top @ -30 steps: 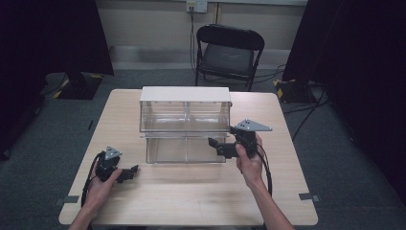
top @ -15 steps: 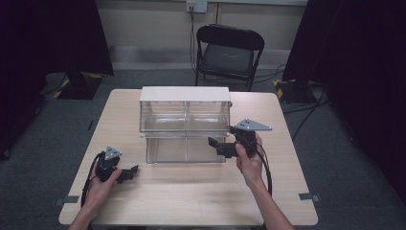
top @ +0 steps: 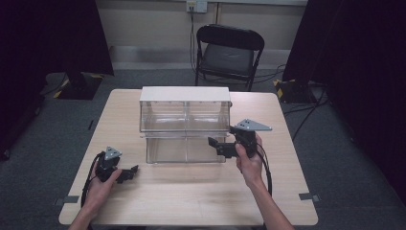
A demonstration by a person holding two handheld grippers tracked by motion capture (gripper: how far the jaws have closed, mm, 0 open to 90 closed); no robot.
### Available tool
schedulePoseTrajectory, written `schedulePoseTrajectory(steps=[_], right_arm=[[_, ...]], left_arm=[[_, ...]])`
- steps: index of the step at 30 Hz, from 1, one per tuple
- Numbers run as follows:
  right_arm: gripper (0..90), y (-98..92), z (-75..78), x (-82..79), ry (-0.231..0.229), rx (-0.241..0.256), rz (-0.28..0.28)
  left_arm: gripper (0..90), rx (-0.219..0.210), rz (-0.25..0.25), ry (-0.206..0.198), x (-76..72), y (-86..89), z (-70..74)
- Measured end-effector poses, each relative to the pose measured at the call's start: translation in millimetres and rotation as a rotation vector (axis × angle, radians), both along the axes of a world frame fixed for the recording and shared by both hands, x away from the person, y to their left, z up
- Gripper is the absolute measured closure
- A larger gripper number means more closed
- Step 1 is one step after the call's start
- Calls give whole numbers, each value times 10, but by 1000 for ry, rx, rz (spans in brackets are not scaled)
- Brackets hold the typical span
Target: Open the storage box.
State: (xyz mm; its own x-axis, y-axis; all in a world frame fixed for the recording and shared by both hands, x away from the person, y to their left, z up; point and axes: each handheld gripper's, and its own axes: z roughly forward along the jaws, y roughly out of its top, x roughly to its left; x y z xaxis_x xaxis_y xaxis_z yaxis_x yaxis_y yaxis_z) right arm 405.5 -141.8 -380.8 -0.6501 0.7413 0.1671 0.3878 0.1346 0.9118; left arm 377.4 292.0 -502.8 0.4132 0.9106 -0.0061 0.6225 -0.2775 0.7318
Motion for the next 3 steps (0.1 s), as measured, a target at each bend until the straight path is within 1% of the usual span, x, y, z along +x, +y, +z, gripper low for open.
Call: schedulePoseTrajectory(steps=[3], right_arm=[[106,0,-1,2,-1,1,1]], left_arm=[[77,0,0,0,0,0,0]])
